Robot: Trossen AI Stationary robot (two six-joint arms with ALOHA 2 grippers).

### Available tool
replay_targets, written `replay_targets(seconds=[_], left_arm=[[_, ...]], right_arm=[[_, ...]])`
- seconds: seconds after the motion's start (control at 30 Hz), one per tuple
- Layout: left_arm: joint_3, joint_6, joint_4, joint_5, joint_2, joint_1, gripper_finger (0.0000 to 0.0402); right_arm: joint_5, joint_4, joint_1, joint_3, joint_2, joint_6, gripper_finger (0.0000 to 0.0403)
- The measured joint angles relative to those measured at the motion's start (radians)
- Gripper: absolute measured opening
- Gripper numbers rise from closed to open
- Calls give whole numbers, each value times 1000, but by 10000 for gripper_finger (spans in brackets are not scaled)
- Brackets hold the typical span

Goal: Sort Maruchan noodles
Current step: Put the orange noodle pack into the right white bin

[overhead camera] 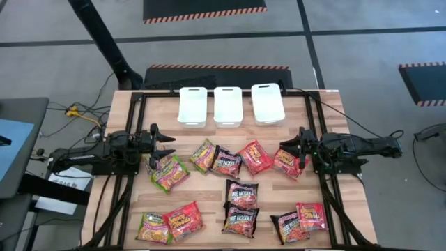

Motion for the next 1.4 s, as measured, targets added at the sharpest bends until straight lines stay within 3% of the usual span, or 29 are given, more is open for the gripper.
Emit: replay_targets(seconds=[0.6, 1.0, 1.4], left_arm=[[0, -714, 0, 0, 0, 0, 217], [0, -714, 0, 0, 0, 0, 217], [0, -760, 3, -19, 0, 1, 217]], right_arm=[[0, 9, 0, -1, 0, 2, 111], [0, 154, 0, -4, 0, 2, 111], [1, 715, 0, -2, 0, -30, 111]])
